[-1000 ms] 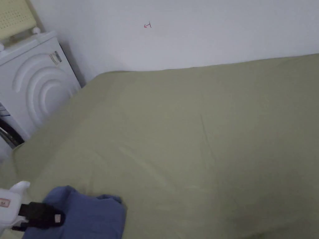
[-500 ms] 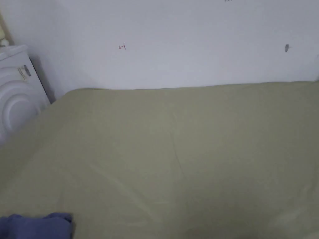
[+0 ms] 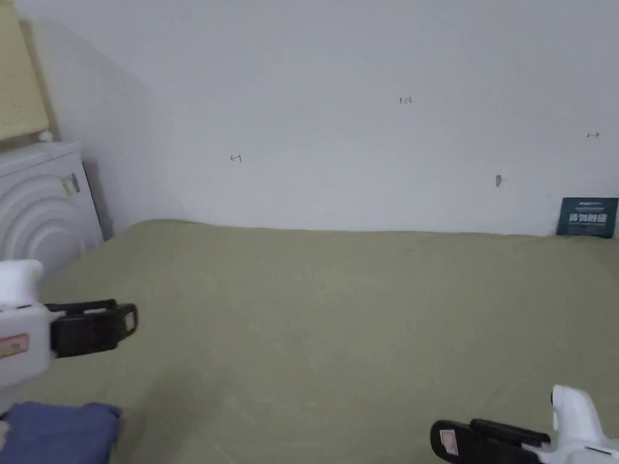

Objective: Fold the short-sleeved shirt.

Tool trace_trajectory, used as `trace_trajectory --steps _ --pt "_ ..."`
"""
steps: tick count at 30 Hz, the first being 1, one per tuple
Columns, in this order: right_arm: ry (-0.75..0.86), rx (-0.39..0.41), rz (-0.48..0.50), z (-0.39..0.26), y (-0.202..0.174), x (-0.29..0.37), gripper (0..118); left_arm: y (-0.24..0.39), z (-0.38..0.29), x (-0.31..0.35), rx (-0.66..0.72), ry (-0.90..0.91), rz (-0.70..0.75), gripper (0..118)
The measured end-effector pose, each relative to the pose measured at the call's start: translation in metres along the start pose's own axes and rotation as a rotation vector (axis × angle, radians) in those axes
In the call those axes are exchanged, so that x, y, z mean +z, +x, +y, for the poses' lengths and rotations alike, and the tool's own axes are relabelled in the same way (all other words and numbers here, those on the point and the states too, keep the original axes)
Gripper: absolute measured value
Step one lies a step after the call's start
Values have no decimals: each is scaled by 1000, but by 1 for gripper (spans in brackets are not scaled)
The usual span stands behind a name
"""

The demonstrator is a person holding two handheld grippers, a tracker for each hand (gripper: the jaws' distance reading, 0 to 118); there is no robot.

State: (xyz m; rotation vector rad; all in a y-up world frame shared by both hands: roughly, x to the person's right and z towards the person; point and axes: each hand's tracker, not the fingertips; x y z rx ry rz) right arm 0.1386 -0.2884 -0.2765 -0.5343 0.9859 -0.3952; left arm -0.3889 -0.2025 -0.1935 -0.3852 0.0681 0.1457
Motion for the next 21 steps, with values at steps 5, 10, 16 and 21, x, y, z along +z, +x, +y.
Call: trace_trajectory --steps 5,10,16,21 --pt "89 62 -134 32 -6 19 0 116 -55 -49 169 -49 -169 8" --pt "139 139 -402 37 -20 31 0 196 -78 -61 20 -34 -38 0" --pt "211 284 -750 49 -39 34 0 240 -66 -51 -79 7 -59 0" --pt "432 458 -1010 65 -68 45 0 254 -46 -15 -138 223 -19 0"
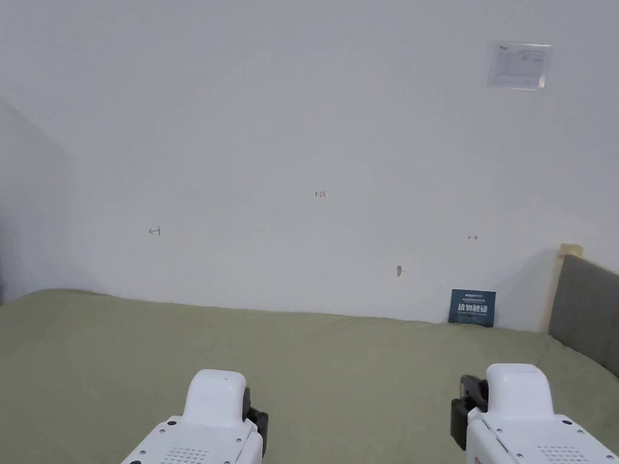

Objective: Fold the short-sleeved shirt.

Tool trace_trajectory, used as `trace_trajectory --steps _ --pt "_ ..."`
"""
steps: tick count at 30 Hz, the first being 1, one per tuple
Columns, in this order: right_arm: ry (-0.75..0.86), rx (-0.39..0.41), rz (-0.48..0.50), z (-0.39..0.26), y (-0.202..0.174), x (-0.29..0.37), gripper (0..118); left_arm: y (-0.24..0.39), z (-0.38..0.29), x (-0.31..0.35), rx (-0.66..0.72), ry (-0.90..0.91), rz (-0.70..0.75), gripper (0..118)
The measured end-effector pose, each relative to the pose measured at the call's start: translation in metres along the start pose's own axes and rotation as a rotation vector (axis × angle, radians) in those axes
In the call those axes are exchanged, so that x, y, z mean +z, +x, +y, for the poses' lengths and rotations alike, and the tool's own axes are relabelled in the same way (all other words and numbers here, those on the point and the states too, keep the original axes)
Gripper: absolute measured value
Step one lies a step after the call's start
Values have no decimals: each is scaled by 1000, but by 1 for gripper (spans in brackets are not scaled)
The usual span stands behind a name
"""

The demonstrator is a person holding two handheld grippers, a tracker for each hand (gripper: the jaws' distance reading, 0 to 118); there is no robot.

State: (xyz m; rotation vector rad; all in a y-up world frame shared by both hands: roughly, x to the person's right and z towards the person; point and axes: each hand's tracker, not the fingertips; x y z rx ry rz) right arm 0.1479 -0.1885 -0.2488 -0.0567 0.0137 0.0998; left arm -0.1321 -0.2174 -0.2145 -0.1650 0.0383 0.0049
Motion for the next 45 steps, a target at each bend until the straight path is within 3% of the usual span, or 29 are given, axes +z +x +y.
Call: trace_trajectory --steps 2,3,4,5,6,8,9,10,12,20,40,45 --pt "57 38 -54 6 -2 3 1 3 10 10 -14 20 0 0" --pt "104 104 -122 7 -6 6 14 1 14 11 -15 46 0 0" --pt "143 154 -184 5 -10 7 63 1 17 16 -11 76 -2 0" --pt "163 155 -180 5 -10 6 91 1 21 21 -6 114 5 0" --pt "180 82 -90 4 -4 9 102 2 25 26 -8 133 33 2" --pt "192 -13 -44 3 0 14 102 -3 29 28 -23 191 50 32" --pt "180 -33 -42 3 1 14 102 -5 31 29 -17 197 30 56" --pt "172 -18 -52 3 0 14 102 -5 33 29 -10 198 29 93" --pt "159 1 -51 3 -1 13 102 -10 34 27 14 192 21 115" --pt "136 25 -9 3 -12 16 102 -13 31 19 25 173 31 118" --pt "70 -102 13 16 2 16 102 -5 38 15 9 163 82 118" --pt "84 -128 72 24 6 16 102 -3 44 9 -22 142 98 118"
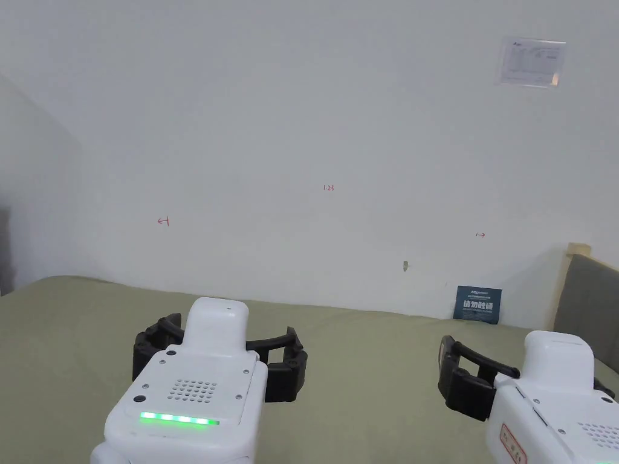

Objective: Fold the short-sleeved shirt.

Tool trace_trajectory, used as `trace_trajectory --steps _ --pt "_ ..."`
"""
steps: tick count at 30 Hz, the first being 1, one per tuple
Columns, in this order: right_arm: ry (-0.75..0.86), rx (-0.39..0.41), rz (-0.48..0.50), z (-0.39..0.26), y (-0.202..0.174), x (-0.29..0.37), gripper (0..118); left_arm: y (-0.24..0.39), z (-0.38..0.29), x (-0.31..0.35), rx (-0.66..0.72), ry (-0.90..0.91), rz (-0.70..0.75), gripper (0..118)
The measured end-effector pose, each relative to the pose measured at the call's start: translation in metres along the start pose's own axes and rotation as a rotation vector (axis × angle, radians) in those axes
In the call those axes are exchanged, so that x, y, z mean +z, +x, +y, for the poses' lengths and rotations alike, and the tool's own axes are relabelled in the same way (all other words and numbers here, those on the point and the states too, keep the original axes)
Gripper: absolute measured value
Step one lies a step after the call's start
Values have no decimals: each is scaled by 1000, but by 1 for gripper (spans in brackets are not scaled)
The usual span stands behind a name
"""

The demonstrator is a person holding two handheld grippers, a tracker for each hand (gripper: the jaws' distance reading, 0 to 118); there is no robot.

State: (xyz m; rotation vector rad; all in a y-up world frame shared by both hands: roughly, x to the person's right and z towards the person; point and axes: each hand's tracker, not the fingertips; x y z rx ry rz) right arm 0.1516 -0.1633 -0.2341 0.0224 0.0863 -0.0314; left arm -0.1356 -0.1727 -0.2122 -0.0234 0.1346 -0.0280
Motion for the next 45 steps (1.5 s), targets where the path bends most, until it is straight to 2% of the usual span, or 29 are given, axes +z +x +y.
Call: trace_trajectory --steps 9,11,16,18,20,21,23,30,40,45 --pt "-7 25 22 -5 -7 -7 102 -1 -5 -12 34 -19 -26 118" --pt "1 50 -11 -8 -13 -9 102 -3 -7 -14 52 -30 -38 118" --pt "22 8 38 -9 -15 -14 102 -1 -13 -19 46 -37 -37 118" --pt "-1 -8 16 -9 -16 -20 102 0 -15 -20 46 -18 -31 118" --pt "-14 13 -7 -11 -19 -26 102 1 -16 -21 56 -25 -28 118" --pt "-38 59 -13 -12 -20 -29 102 0 -16 -23 58 -41 -29 118" --pt "-30 99 -40 -16 -24 -30 102 -1 -17 -25 58 -57 -16 118" --pt "-4 41 27 -23 -21 -30 102 -11 -17 -30 95 -79 -9 118" --pt "-34 22 -90 -20 -21 -35 102 -12 -12 -30 88 -78 6 118" --pt "-33 8 -85 -16 -21 -36 102 -13 -12 -32 89 -85 13 118"
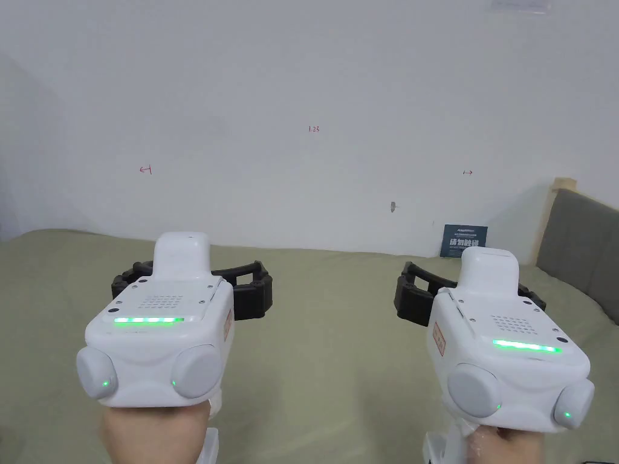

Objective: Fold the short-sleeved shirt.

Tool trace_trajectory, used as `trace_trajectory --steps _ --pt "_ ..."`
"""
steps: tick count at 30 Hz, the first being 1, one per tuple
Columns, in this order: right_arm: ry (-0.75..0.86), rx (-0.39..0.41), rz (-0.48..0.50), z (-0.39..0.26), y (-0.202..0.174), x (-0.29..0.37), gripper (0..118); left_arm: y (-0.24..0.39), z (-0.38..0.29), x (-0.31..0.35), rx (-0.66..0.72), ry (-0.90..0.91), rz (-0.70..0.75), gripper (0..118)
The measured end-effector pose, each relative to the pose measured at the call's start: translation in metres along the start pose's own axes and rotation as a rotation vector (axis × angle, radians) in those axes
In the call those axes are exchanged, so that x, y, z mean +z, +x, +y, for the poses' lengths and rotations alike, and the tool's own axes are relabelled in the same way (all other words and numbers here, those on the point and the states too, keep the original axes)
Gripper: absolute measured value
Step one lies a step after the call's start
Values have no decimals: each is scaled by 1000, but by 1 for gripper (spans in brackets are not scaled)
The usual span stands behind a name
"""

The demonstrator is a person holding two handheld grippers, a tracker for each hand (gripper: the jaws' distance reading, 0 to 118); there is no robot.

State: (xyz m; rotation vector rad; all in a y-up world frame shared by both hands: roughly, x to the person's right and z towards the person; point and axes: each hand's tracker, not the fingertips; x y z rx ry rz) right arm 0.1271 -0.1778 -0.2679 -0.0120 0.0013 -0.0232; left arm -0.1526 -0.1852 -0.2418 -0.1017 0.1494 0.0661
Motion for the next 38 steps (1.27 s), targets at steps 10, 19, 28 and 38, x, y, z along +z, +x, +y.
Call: trace_trajectory --steps 10,19,28,38 --pt "35 -53 104 9 7 5 102 4 0 -3 7 -27 -21 118" --pt "-72 -124 234 14 14 -9 102 12 7 0 -5 -6 -58 118" --pt "-82 -27 155 26 -3 4 102 11 5 -3 12 -24 -57 118" --pt "-120 -119 68 29 6 -3 102 7 7 -1 7 -23 -51 118"
